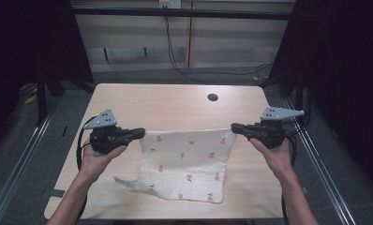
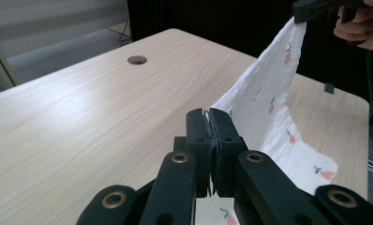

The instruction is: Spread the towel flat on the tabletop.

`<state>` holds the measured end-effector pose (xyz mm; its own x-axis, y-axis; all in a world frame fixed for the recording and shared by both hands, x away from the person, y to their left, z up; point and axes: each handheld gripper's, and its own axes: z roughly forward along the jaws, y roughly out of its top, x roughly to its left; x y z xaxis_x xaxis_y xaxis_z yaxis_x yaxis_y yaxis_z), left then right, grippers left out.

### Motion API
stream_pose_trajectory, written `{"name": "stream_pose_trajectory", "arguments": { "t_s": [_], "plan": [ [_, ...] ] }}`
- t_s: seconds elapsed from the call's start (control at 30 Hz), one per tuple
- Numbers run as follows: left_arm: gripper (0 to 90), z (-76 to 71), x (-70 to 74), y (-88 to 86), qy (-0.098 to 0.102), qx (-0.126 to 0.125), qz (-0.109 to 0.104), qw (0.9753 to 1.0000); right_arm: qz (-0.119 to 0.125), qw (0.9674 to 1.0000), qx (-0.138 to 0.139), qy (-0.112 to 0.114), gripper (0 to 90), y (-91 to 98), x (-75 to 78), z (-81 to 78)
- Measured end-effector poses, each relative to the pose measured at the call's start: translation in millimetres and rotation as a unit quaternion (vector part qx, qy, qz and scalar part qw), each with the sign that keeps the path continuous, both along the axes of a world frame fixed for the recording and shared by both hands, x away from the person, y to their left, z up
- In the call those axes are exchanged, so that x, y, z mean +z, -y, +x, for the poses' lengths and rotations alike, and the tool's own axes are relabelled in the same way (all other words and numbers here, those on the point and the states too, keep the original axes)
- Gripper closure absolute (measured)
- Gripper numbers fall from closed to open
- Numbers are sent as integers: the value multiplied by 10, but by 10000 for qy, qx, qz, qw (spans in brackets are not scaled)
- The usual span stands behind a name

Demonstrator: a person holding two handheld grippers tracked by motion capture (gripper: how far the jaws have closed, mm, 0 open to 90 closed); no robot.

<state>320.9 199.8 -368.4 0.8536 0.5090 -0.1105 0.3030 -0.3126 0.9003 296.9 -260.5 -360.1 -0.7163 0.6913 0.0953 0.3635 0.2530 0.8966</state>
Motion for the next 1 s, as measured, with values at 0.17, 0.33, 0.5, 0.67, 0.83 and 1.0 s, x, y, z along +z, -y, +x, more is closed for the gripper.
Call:
{"name": "stream_pose_trajectory", "arguments": {
  "t_s": [0.17, 0.33, 0.5, 0.67, 0.83, 1.0],
  "plan": [
    [879, 120, -131, -53, -198, 118, 28, 9997, 31, 10000, -67, -5, 882, -52, -84, 155],
    [879, 217, -238, -70, -344, 226, 53, 9991, -69, 9997, -99, -190, 882, -125, -209, 320],
    [878, 348, -343, -55, -464, 238, 142, 9985, -135, 9994, -108, -309, 882, -150, -310, 422],
    [876, 510, -458, -31, -580, 356, 157, 9976, -119, 9989, -182, -418, 883, -152, -400, 556],
    [876, 628, -553, 29, -690, 428, 192, 9965, -197, 9980, -229, -563, 883, -191, -540, 678],
    [876, 695, -596, 65, -757, 414, 281, 9959, -237, 9972, -234, -674, 882, -228, -650, 779]
  ]
}}
